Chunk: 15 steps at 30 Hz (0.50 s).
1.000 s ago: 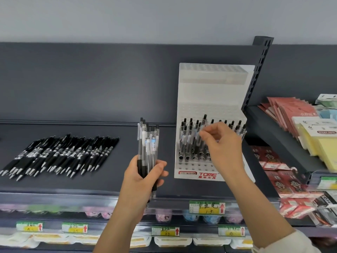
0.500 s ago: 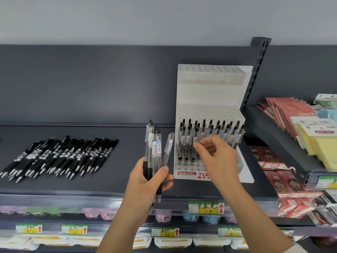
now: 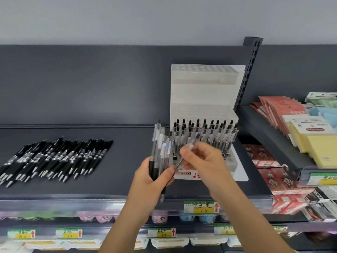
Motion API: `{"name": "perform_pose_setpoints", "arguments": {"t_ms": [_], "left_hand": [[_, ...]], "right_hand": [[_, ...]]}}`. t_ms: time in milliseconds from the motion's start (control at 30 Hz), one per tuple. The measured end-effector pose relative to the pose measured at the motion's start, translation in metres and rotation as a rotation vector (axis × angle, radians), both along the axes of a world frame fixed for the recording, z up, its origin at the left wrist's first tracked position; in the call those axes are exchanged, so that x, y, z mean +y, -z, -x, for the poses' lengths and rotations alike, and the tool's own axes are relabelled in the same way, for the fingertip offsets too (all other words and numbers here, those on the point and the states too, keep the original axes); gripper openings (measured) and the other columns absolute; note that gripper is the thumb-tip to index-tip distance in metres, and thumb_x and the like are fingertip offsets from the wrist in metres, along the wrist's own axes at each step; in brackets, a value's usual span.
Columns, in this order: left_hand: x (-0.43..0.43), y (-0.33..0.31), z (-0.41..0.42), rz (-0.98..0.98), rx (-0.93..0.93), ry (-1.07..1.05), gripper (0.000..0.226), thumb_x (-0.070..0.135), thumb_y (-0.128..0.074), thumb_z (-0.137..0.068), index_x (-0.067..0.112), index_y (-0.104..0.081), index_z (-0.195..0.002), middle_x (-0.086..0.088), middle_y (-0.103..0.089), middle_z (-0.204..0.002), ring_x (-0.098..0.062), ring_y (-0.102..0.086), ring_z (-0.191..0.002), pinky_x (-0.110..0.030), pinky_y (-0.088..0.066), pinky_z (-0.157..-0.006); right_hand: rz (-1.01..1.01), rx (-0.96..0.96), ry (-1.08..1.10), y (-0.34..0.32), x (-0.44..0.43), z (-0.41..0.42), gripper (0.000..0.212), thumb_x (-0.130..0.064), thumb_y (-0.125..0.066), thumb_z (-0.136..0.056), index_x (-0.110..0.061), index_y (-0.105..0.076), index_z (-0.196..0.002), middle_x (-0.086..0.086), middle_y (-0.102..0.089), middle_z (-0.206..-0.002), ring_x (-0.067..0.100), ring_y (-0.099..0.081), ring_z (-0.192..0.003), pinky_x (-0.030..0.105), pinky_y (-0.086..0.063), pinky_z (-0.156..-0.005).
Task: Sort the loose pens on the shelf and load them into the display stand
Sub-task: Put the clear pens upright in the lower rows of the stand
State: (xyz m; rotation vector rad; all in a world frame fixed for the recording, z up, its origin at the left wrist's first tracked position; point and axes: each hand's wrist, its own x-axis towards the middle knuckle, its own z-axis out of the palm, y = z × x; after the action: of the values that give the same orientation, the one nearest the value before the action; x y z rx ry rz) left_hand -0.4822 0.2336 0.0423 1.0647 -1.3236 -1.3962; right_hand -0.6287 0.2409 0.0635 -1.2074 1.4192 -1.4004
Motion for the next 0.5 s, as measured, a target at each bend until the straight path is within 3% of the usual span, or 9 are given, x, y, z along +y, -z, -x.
{"name": "perform_pose_setpoints", "arguments": {"t_ms": [67,133,233,300,433,500], "left_hand": [[-0.003,0.000,-0.003,-0.034,0.034,-0.056,0.017,0.011,-0.066,-0.085,0.009,-0.059,-0.100,-0.007,-0.073,-0.090,-0.018,-0.071,-0.089,-0.040,-0.056,-0.085],[-0.006,-0.001,-0.007,-0.064,0.069,-0.092,0.018,0.009,-0.065,-0.086,0.006,-0.058,-0.103,-0.011,-0.072,-0.094,-0.015,-0.071,-0.088,-0.038,-0.058,-0.079],[-0.008,-0.001,-0.012,-0.070,0.083,-0.116,0.020,0.008,-0.064,-0.086,0.006,-0.057,-0.104,-0.010,-0.070,-0.096,-0.014,-0.071,-0.089,-0.028,-0.059,-0.069],[-0.009,0.001,-0.013,-0.073,0.071,-0.123,0.021,0.009,-0.064,-0.085,0.008,-0.058,-0.105,-0.008,-0.070,-0.096,-0.014,-0.071,-0.088,-0.026,-0.058,-0.066],[-0.010,0.002,-0.011,-0.066,0.047,-0.141,0.019,0.010,-0.065,-0.085,0.011,-0.058,-0.103,-0.006,-0.071,-0.092,-0.014,-0.071,-0.085,-0.022,-0.055,-0.061],[-0.011,0.002,-0.012,-0.063,0.044,-0.148,0.017,0.010,-0.065,-0.085,0.012,-0.059,-0.101,-0.005,-0.072,-0.091,-0.015,-0.071,-0.083,-0.021,-0.054,-0.059]], "right_hand": [[0.015,-0.039,0.035,-0.011,-0.001,0.009,0.009,-0.012,-0.063,-0.085,-0.020,-0.066,-0.086,-0.006,-0.068,-0.075,0.005,-0.064,-0.067,0.017,-0.054,-0.065],[0.071,-0.058,0.094,-0.025,-0.002,0.023,0.012,-0.011,-0.062,-0.085,-0.019,-0.065,-0.093,-0.008,-0.070,-0.079,0.003,-0.067,-0.071,0.015,-0.054,-0.067],[0.186,0.085,0.258,-0.035,-0.005,0.041,0.023,-0.015,-0.065,-0.085,-0.016,-0.061,-0.107,-0.005,-0.072,-0.089,0.005,-0.069,-0.081,0.021,-0.056,-0.075],[0.227,0.247,0.345,-0.033,-0.008,0.046,0.018,-0.017,-0.066,-0.086,-0.017,-0.060,-0.103,-0.008,-0.070,-0.090,0.004,-0.068,-0.083,0.023,-0.054,-0.079],[0.248,0.412,0.370,-0.021,-0.014,0.042,0.012,-0.015,-0.065,-0.087,-0.023,-0.058,-0.092,-0.018,-0.064,-0.082,-0.008,-0.062,-0.078,0.004,-0.046,-0.071],[0.233,0.477,0.368,-0.014,-0.018,0.038,0.012,-0.014,-0.064,-0.088,-0.023,-0.058,-0.094,-0.021,-0.061,-0.082,-0.007,-0.060,-0.077,0.004,-0.045,-0.070]]}}
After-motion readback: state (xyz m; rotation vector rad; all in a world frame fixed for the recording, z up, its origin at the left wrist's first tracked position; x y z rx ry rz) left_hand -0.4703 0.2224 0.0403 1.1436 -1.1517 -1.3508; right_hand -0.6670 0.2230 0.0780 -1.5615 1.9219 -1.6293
